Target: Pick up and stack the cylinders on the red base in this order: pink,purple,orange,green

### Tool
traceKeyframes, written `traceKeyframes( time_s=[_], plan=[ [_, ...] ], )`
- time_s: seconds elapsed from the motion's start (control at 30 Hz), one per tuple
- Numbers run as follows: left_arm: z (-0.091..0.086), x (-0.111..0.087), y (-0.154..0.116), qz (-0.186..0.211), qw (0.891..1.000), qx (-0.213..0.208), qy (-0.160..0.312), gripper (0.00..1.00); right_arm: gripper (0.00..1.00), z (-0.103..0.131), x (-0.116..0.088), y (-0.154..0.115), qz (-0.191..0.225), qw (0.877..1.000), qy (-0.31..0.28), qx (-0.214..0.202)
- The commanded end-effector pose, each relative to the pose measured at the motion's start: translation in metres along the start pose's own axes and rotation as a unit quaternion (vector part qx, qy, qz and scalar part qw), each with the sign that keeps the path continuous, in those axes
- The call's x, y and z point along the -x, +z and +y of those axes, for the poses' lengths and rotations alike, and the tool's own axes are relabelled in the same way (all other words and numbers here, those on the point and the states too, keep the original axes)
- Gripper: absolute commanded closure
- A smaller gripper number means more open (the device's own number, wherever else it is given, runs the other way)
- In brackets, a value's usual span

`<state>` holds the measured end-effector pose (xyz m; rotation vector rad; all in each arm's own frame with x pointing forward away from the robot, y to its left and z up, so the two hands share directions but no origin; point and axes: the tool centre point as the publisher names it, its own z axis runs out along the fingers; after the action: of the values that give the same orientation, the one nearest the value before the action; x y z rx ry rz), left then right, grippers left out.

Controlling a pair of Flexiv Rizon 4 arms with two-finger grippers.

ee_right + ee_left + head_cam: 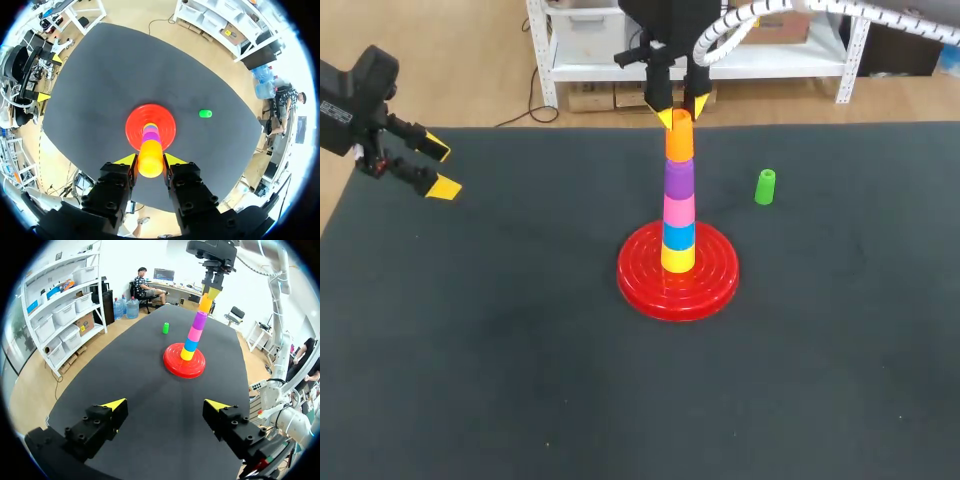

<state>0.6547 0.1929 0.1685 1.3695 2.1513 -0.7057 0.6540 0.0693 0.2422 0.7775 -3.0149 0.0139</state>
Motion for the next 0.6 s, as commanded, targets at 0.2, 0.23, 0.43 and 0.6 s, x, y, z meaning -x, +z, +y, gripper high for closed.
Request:
traceKeyframes(
  time_s=[0.2,0.23,0.43,0.6],
  plan=[
    [0.0,-0.001,0.0,-0.001,1.0,0.001,0.0,0.0,1.0,-0.004,0.003,0.006,-0.015,1.0,0.014,-0.008],
    [0.0,-0.001,0.0,-0.001,1.0,0.001,0.0,0.0,1.0,-0.005,0.004,0.006,-0.014,1.0,0.015,-0.009],
    [0.0,-0.001,0.0,-0.001,1.0,0.001,0.0,0.0,1.0,-0.005,0.008,0.008,-0.007,1.0,0.016,-0.007],
    [0.0,-0.001,0.0,-0.001,1.0,0.001,0.0,0.0,1.0,-0.001,0.006,0.009,-0.003,1.0,0.012,-0.004]
  ],
)
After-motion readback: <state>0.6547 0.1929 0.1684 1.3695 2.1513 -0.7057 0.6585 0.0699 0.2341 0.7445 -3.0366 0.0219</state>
